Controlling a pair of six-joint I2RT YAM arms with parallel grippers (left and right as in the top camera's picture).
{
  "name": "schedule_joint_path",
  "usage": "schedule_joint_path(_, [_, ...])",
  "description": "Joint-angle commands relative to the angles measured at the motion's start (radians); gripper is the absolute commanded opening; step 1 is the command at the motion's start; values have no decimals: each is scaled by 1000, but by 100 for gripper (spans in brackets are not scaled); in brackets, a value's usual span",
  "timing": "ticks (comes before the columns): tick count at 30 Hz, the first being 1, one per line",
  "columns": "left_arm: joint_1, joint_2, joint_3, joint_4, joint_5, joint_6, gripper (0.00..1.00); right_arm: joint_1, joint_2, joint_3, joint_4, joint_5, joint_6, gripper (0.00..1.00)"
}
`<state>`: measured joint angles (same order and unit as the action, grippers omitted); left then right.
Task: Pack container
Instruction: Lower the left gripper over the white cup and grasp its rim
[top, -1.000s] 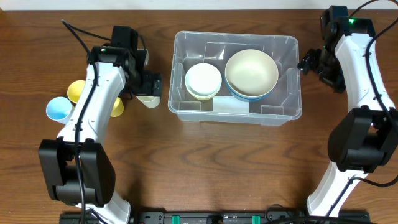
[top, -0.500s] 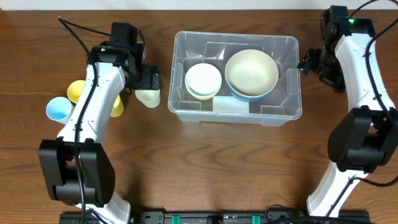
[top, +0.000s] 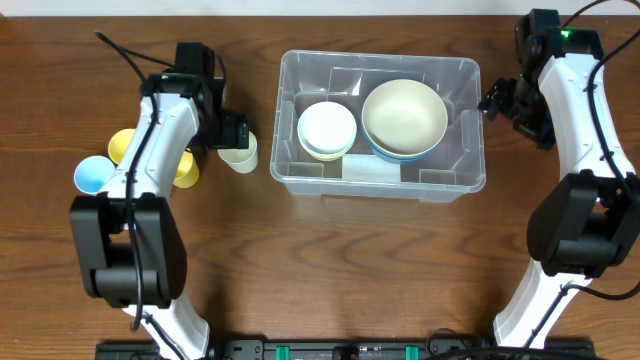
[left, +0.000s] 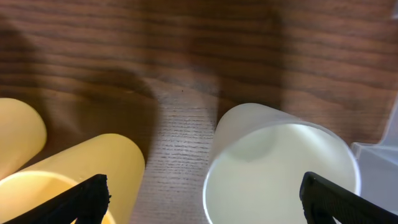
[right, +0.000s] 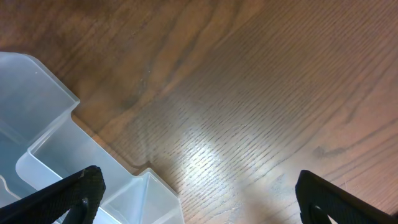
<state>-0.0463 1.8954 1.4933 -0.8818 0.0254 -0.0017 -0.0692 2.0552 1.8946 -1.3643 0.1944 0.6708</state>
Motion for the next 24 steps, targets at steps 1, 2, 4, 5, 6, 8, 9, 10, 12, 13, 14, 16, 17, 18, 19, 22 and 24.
schedule_joint_path(1, [2, 14, 18, 3, -11, 9, 98, -2, -3, -1, 0, 7, 16, 99])
schedule_joint_path(2, [2, 18, 18, 5, -11, 9, 98, -2, -3, -1, 0, 7, 16, 99])
schedule_joint_path(4, [2, 24, 18, 12, -11, 9, 98, -2, -3, -1, 0, 7, 16, 99])
schedule_joint_path(5, [2, 26, 18, 14, -11, 8, 98, -2, -3, -1, 0, 7, 16, 99])
schedule_joint_path(6, [2, 27, 18, 18, -11, 8, 98, -2, -3, -1, 0, 7, 16, 99])
schedule_joint_path(8, [2, 27, 18, 25, -11, 8, 98, -2, -3, -1, 0, 7, 16, 99])
schedule_joint_path(9, [2, 27, 18, 29, -11, 8, 98, -2, -3, -1, 0, 7, 16, 99])
schedule_joint_path(10, [2, 27, 18, 32, -11, 5, 98, -2, -3, -1, 0, 7, 16, 99])
schedule_joint_path(12, [2, 27, 18, 32, -11, 4, 98, -2, -3, -1, 0, 7, 16, 99])
schedule_joint_path(13, [2, 27, 18, 31, -10, 3, 98, -2, -3, -1, 0, 7, 16, 99])
schedule_joint_path(14, [2, 27, 15, 31, -5, 0, 98, -2, -3, -1, 0, 7, 16, 99])
schedule_joint_path(16, [2, 30, 12, 31, 17, 2, 98, -2, -3, -1, 0, 7, 16, 99])
schedule_joint_path(17, [2, 32, 11, 31, 19, 1, 98, -2, -3, -1, 0, 7, 16, 99])
schedule_joint_path(18, [2, 35, 11, 30, 19, 1, 98, -2, -3, -1, 0, 7, 16, 99])
schedule_joint_path(19, [2, 39, 11, 29, 19, 1, 98, -2, -3, -1, 0, 7, 16, 99])
schedule_joint_path(22, [2, 46, 10, 29, 19, 1, 98, -2, -3, -1, 0, 7, 16, 99])
schedule_joint_path(24, [2, 46, 8, 31, 19, 1, 98, -2, -3, -1, 0, 7, 16, 99])
